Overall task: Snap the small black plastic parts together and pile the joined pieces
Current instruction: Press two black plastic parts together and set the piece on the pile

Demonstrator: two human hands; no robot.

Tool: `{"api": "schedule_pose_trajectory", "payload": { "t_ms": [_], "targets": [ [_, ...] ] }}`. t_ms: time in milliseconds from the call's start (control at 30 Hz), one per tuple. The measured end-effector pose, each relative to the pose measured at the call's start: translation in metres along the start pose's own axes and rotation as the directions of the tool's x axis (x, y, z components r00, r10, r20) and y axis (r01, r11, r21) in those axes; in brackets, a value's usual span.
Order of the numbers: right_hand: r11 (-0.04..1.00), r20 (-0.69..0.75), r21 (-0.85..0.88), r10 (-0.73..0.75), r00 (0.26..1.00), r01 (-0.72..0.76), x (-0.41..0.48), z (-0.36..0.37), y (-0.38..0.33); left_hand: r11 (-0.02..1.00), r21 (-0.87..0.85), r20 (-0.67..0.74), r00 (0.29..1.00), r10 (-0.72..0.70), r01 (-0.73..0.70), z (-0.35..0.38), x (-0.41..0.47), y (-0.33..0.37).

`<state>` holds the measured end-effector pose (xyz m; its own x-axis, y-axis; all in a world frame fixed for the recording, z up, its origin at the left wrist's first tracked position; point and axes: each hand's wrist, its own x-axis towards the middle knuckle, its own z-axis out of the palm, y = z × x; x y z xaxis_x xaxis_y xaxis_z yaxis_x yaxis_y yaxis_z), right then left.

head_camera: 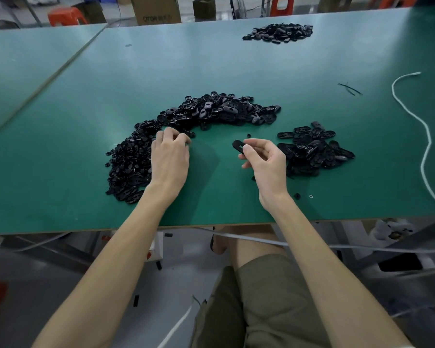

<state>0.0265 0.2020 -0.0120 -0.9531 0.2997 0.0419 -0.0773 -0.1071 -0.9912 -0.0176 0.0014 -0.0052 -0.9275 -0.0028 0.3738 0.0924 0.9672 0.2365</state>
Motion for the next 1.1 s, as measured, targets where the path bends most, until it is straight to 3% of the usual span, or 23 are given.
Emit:
{"api": "schedule_pose_trajectory", "payload": {
  "t_ms": [167, 467, 600, 733, 1000, 1100],
  "targets": [
    [1.000, 0.005, -0.010, 0.001, 1.000, -0.001, 0.000, 0.000, 0.001, 0.997, 0.069, 0.077, 0.997, -0.031, 0.026, 0.003, 0.000, -0.003],
    [1.000, 0.008, -0.025, 0.000, 1.000, 0.000, -0.001, 0.000, -0.001, 0.981, 0.191, 0.092, 0.994, -0.065, 0.046, -0.002, 0.015, 0.008],
    [1.000, 0.011, -0.019, 0.001, 1.000, -0.001, -0.001, 0.001, -0.001, 0.995, 0.099, 0.018, 1.000, 0.020, -0.022, -0.004, 0.013, 0.014],
    [1.000, 0.015, -0.013, -0.007, 1.000, 0.008, 0.000, 0.002, 0.001, 0.991, -0.046, 0.135, 0.983, 0.127, -0.122, 0.005, -0.008, 0.028],
    [1.000, 0.019, -0.008, -0.010, 1.000, 0.010, -0.002, 0.001, 0.001, 0.990, -0.111, 0.172, 0.980, 0.101, -0.083, -0.002, -0.018, 0.026],
    [1.000, 0.021, -0.015, -0.010, 1.000, 0.011, -0.001, 0.000, 0.001, 0.999, 0.001, 0.165, 0.986, 0.035, -0.035, -0.011, -0.019, 0.017]
  ]
}}
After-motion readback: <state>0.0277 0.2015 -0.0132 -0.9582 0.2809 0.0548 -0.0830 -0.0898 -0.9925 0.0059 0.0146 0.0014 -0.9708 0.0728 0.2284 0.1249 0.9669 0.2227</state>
